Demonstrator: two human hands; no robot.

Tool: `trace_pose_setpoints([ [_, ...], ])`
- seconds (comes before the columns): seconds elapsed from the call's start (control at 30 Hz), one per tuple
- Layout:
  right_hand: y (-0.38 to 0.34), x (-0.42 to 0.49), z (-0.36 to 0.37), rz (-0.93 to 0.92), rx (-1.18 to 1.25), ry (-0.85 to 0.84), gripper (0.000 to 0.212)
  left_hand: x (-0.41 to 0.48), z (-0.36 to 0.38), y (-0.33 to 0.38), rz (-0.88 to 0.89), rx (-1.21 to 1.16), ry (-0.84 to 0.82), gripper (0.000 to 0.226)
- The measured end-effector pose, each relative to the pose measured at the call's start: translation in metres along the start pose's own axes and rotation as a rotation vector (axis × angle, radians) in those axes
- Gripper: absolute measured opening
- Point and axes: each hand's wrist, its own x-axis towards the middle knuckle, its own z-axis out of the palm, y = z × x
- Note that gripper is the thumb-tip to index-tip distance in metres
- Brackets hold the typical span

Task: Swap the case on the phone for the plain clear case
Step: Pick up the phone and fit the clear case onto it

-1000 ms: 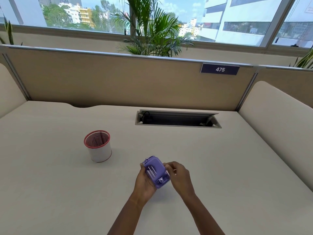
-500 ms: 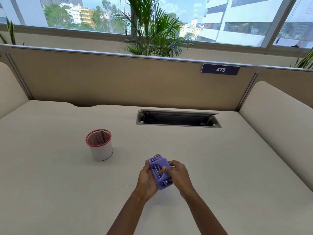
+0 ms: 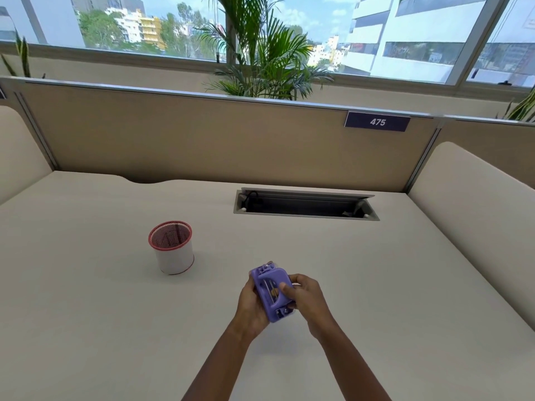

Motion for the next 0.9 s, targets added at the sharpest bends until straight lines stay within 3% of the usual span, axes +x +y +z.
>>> trace_pose_setpoints([
  [0.17, -0.0013, -0.0001, -0.0014, 0.002, 0.01, 0.018, 0.018, -0.0018, -0.0016, 0.0006, 0.015, 0.022, -0.012, 0.044],
  [0.3, -0.0008, 0.002, -0.0027, -0.012, -0.005, 0.041, 0.018, -0.0003, 0.0006, 0.0008, 0.038, -0.031, -0.036, 0.062],
  [0.5, 0.0007, 0.0046, -0.003, -0.016, -0.016, 0.046, 0.02, 0.0029, 0.0016, 0.0011, 0.04, -0.06, -0.059, 0.068],
  [0.67, 0.0033, 0.0066, -0.0039, -0.021, -0.028, 0.048, 0.015, 0.0042, 0.0026, 0.0022, 0.03, -0.051, -0.071, 0.067],
  [0.9, 0.006, 0.0084, -0.0063, -0.042, -0.093, 0.061, 0.011, 0.0053, -0.0008, 0.0055, 0.037, 0.138, -0.048, 0.047],
])
